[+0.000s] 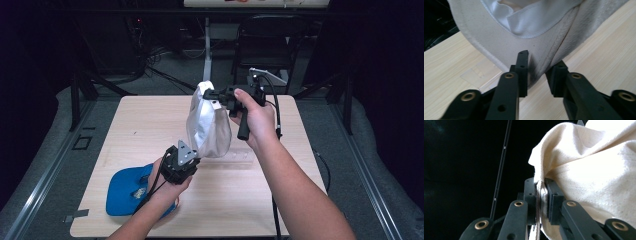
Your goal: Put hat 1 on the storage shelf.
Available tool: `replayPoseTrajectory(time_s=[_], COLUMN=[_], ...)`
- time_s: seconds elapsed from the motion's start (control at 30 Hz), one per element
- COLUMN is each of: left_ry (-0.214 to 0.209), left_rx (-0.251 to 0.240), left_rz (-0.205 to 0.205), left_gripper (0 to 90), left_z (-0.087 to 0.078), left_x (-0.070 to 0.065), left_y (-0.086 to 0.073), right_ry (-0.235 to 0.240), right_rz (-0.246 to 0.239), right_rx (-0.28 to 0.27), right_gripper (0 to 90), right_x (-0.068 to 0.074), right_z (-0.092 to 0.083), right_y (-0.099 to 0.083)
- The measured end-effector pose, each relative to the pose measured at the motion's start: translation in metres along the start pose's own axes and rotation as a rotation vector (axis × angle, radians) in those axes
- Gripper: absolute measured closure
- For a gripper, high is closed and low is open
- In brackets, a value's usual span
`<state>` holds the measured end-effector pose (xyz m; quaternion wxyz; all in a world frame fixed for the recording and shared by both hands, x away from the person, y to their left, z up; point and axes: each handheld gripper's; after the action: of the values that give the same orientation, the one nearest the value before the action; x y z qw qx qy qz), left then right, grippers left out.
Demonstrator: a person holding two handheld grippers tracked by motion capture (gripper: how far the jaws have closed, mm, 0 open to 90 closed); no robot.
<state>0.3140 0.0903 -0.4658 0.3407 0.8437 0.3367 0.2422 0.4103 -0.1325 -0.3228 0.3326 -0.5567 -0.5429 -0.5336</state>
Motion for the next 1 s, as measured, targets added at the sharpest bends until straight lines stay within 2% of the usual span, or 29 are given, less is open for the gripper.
replayPoseTrajectory(time_s=[0.07,0.1,0.27,0.3,0.33,0.37,0.4,0.43,0.63,0.77,1.0], left_ry=[-0.003,-0.016,-0.023,-0.042,-0.042,-0.074,-0.074,-0.099,-0.134,-0.133,-0.163], left_rx=[-0.002,-0.002,-0.013,-0.017,-0.017,-0.020,-0.020,-0.024,-0.031,-0.038,-0.047], left_rz=[0.010,0.005,-0.003,-0.004,-0.004,-0.015,-0.015,-0.038,-0.072,-0.075,-0.084], left_gripper=[79.0,79.4,82.5,83.0,83.5,83.7,83.9,83.9,83.7,83.7,83.5], left_z=[-0.001,-0.002,-0.003,-0.004,-0.004,-0.004,-0.004,-0.004,-0.002,0.000,0.013], left_x=[0.003,0.006,0.014,0.019,0.019,0.024,0.024,0.030,0.045,0.047,0.045], left_y=[-0.001,-0.001,-0.002,-0.002,-0.002,-0.003,-0.003,-0.004,-0.008,-0.012,-0.019], right_ry=[-0.003,-0.004,-0.002,-0.002,-0.002,-0.003,-0.003,-0.004,-0.016,-0.023,-0.053], right_rz=[-0.001,-0.002,-0.003,-0.002,-0.002,0.001,0.001,0.001,0.003,0.001,-0.001], right_rx=[0.001,0.000,-0.006,-0.005,-0.005,-0.005,-0.005,-0.011,-0.007,-0.006,0.002], right_gripper=[81.0,81.1,81.1,81.1,81.1,81.1,81.1,81.1,81.2,81.2,81.3], right_x=[0.000,0.000,-0.001,-0.002,-0.002,-0.003,-0.003,-0.005,-0.008,-0.010,-0.021], right_z=[0.000,0.000,-0.002,-0.002,-0.002,-0.003,-0.003,-0.003,-0.002,0.000,-0.001], right_y=[0.000,0.000,0.000,0.000,0.000,0.000,0.000,0.000,0.000,0.000,-0.004])
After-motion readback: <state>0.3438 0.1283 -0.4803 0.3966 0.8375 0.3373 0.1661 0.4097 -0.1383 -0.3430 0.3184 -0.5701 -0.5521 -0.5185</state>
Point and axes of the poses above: each handheld gripper's, and its own axes: z roughly forward along the jaws, y roughly out of its top, x roughly to its left, and after that the axes turned 5 degrees about x, right-handed
